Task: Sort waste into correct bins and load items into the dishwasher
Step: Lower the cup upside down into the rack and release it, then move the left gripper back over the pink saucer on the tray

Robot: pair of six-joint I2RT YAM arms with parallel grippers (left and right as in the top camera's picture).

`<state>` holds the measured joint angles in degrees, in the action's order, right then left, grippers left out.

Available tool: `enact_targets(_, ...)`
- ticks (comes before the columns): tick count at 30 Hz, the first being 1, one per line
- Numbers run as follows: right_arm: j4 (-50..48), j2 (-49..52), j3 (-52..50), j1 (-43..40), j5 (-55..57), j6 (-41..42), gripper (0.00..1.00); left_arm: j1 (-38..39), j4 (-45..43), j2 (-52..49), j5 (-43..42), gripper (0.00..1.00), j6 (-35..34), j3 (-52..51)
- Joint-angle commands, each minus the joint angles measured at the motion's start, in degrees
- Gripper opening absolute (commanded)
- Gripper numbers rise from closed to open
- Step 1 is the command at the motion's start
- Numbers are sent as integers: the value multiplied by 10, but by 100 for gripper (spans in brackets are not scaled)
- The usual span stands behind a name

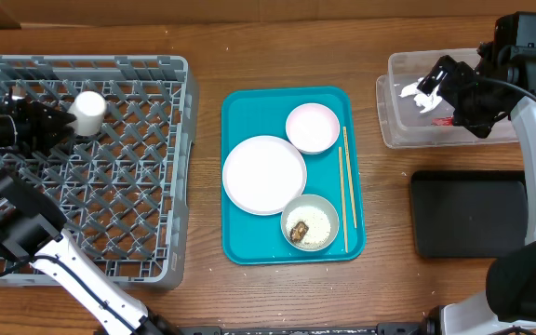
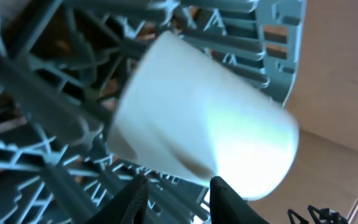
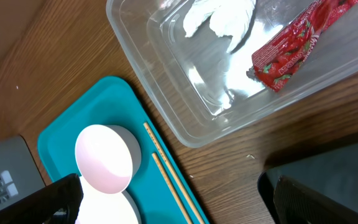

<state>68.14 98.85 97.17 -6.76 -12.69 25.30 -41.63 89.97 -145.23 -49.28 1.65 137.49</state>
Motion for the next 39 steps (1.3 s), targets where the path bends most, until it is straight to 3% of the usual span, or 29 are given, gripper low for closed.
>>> enact_targets(1, -4, -4, 0, -1, -2, 2, 100, -17, 9, -3, 17, 34, -8, -3)
enact_targets(4, -3, -4, 0, -1, -2, 2, 100, -30, 21, 0, 16, 31, -8, 4)
enact_targets(11, -4, -4, 0, -1, -2, 2, 100, -35, 57, 26, 8, 4, -8, 52)
enact_targets(19, -4, -4, 0, -1, -2, 2, 100, 19, 56, 103, 11, 4, 18, 87)
enact_targets(27, -4, -4, 0, -1, -2, 2, 100, 139, 62, 182, 20, 4, 48, 87)
enact_targets(28, -4, -4, 0, -1, -2, 2, 100, 160, 63, 190, 19, 7, 51, 87)
enact_targets(32, -4, -4, 0, -1, -2, 2, 100, 260, 61, 205, 52, 40, 61, 87)
enact_targets(34, -4, -4, 0, -1, -2, 2, 100, 310, 60, 204, 87, 50, 61, 86)
enact_targets(39, -4, -4, 0, -1, -2, 2, 100, 462, 52, 199, 201, 61, 61, 83)
